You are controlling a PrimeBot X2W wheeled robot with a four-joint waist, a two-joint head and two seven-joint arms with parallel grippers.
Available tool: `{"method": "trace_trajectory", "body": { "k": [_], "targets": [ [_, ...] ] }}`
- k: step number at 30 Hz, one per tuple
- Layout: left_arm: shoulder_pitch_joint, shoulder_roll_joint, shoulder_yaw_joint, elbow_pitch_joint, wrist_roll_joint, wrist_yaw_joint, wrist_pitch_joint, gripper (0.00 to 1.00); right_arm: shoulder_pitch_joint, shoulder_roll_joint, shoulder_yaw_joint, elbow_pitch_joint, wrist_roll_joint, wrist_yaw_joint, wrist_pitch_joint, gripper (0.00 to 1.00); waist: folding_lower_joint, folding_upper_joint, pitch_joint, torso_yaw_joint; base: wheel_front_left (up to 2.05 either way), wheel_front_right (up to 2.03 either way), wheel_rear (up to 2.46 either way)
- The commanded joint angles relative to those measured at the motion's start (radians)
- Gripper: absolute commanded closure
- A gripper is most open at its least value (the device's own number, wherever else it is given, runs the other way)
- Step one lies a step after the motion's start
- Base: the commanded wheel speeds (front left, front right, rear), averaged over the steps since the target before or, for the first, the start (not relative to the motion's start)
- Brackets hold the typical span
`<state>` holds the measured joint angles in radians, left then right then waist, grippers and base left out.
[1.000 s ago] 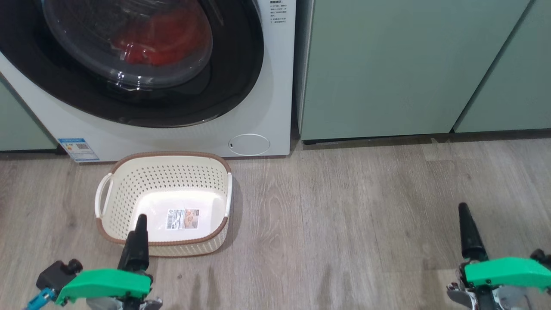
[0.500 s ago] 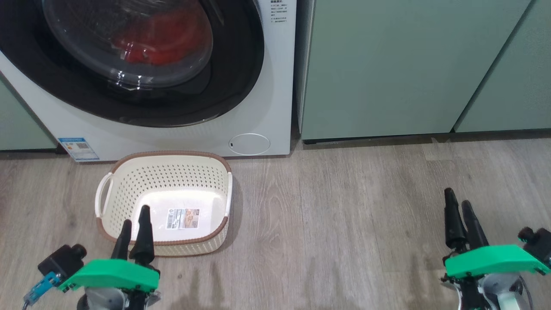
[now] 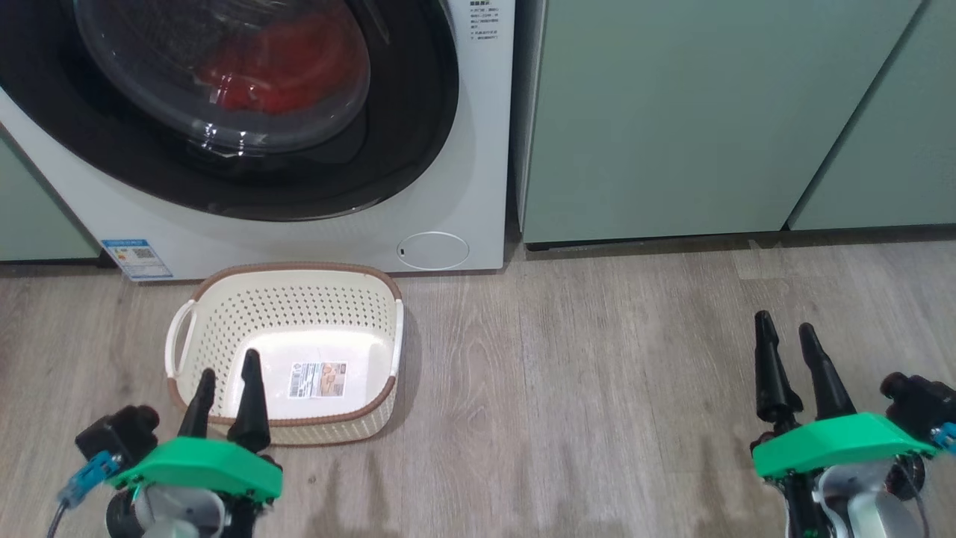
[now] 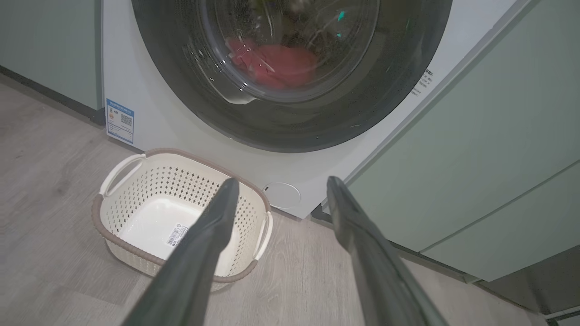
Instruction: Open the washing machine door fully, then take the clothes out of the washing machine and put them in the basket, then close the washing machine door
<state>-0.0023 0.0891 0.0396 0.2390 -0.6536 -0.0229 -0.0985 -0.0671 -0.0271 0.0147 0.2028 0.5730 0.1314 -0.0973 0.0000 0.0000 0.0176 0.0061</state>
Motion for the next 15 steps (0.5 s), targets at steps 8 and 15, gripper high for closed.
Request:
{"method": "trace_trajectory", "body": {
  "k": [8,15],
  "targets": [
    [-0.065,0.040,-0.008,-0.040,0.119,0.038,-0.036,0.00,-0.064,-0.014,0.025,-0.054,-0.133,0.000,-0.037,0.00,0.0000,0.0000,-0.002,0.001,0.00,0.00,0.00],
    [-0.078,0.057,-0.023,-0.034,0.199,0.066,-0.056,0.00,-0.068,-0.016,0.031,-0.047,-0.218,-0.001,-0.057,0.00,0.0000,0.0000,-0.003,0.001,0.00,0.00,0.00]
  ]
}}
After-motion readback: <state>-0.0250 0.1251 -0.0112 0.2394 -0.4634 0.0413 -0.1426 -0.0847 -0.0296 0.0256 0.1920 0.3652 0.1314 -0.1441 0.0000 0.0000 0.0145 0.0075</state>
